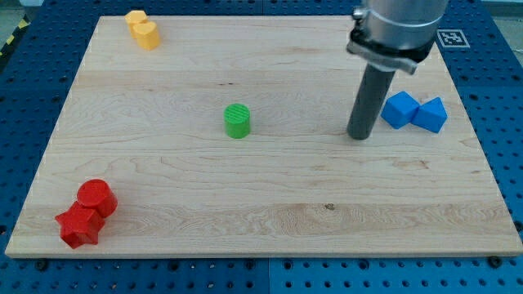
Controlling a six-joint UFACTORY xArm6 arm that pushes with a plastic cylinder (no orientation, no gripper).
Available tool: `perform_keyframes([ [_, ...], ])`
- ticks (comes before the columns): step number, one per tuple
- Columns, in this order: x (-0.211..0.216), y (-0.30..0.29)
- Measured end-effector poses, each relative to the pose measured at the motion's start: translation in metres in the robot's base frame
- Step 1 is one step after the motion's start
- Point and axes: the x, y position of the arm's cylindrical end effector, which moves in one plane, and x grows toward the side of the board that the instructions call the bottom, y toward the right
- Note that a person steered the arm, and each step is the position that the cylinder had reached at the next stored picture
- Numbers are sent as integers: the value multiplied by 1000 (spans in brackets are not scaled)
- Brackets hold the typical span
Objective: Move the arm toward the green circle
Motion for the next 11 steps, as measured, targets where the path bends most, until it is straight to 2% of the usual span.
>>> perform_keyframes([
  [2, 9, -12],
  [4, 30, -160],
  [5, 29, -208],
  [6, 6, -208],
  [7, -44, -208],
  [8, -64, -211],
  [9, -64, -238],
  [10, -38, -233],
  [11, 0, -191],
])
